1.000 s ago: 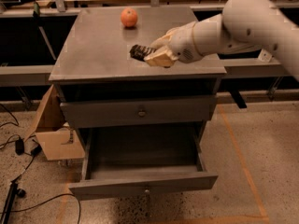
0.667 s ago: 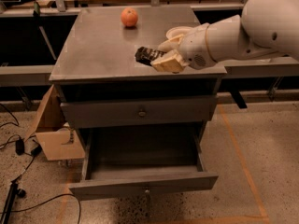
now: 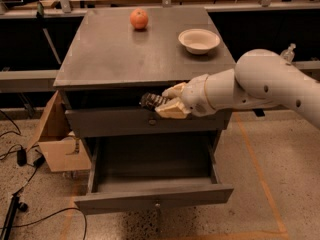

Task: Place rxbar chocolate into middle drawer

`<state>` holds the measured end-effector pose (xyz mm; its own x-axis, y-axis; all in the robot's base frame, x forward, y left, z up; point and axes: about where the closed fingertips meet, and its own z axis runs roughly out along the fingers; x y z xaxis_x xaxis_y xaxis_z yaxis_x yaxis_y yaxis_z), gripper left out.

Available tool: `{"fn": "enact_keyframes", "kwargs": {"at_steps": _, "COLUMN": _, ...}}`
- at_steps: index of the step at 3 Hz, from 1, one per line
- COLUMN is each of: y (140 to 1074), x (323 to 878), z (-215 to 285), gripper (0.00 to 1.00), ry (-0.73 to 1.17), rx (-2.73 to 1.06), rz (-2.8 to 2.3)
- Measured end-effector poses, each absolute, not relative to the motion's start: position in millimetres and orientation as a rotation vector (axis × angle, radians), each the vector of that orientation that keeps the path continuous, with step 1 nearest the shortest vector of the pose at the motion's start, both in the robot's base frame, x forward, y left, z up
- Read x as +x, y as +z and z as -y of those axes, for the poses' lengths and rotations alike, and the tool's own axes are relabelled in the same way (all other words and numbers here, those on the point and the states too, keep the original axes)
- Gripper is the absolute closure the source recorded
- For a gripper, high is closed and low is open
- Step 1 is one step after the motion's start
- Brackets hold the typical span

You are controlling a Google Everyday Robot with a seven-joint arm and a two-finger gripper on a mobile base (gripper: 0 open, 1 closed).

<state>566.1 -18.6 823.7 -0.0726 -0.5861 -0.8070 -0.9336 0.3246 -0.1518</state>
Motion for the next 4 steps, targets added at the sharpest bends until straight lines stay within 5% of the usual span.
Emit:
{"fn": "enact_keyframes", "kwargs": {"at_steps": 2, "y": 700, "x": 576, "z": 33, "gripper": 1.00, "ry": 0.534, "rx": -1.371, "rz": -1.857}}
{"fn": "enact_keyframes", "kwargs": {"at_steps": 4, "y": 672, "x": 574, "z": 29, "gripper": 1.00, "ry": 0.588, "rx": -1.340, "rz": -1.897}}
